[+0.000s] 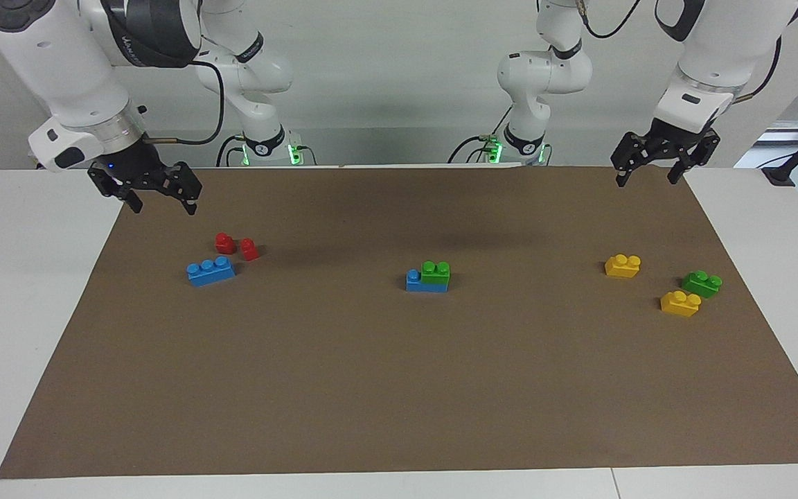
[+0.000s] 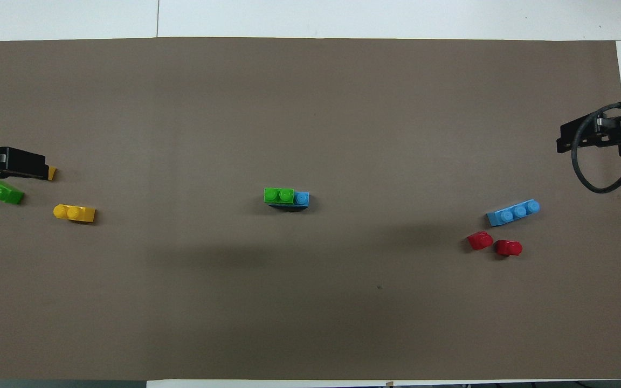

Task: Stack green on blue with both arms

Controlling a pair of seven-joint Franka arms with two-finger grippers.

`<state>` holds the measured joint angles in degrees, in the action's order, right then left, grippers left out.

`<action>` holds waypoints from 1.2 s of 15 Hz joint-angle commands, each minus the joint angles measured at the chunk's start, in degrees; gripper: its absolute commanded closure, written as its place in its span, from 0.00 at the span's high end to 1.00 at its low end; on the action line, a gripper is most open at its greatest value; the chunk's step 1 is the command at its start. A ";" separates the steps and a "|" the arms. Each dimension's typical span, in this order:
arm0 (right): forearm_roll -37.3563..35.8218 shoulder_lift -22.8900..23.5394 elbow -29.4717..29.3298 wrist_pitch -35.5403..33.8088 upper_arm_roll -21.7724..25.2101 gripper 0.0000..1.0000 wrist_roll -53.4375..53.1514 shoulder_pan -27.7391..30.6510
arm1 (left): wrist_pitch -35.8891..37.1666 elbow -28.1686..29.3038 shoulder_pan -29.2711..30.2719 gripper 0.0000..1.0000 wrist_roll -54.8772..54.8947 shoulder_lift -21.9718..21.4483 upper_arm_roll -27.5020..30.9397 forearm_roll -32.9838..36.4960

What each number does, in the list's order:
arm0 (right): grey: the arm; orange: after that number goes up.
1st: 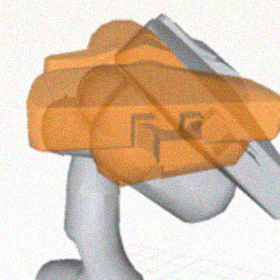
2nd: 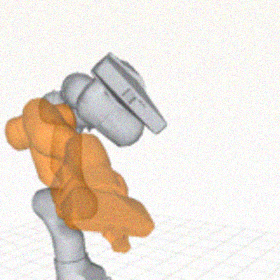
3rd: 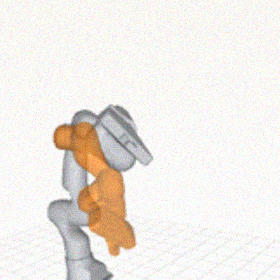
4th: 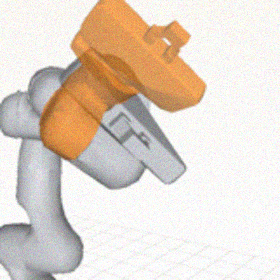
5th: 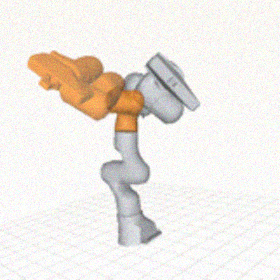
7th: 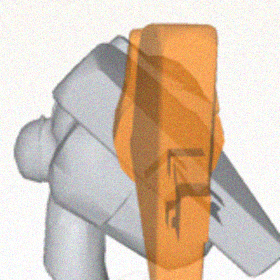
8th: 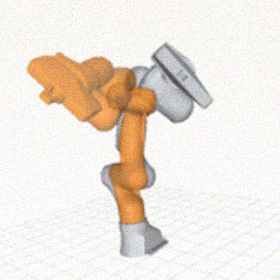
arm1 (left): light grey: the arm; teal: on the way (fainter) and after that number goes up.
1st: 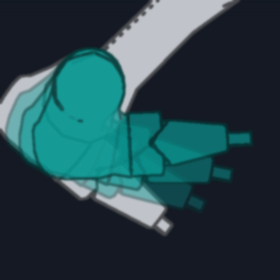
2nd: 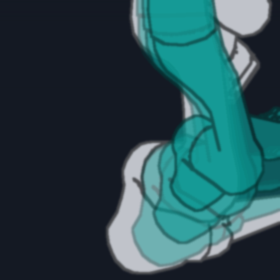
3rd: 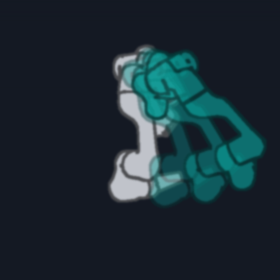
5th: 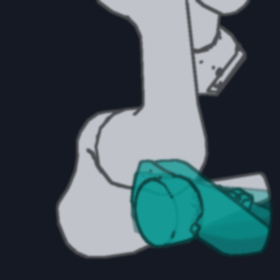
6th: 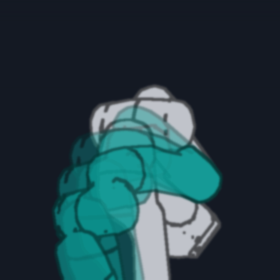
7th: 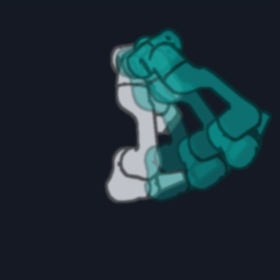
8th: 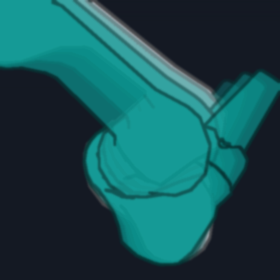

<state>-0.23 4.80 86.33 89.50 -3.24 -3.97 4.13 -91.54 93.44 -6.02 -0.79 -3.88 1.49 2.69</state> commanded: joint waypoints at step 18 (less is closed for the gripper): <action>-1.26 0.47 -0.55 -1.69 -0.63 1.00 3.53 0.88 | -1.10 1.83 -0.31 1.00 1.14 -1.84 0.62 -4.36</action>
<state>-1.57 5.06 86.33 89.04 -3.24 -1.66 4.15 -91.76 93.42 -6.02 -0.66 -4.09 1.53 -0.53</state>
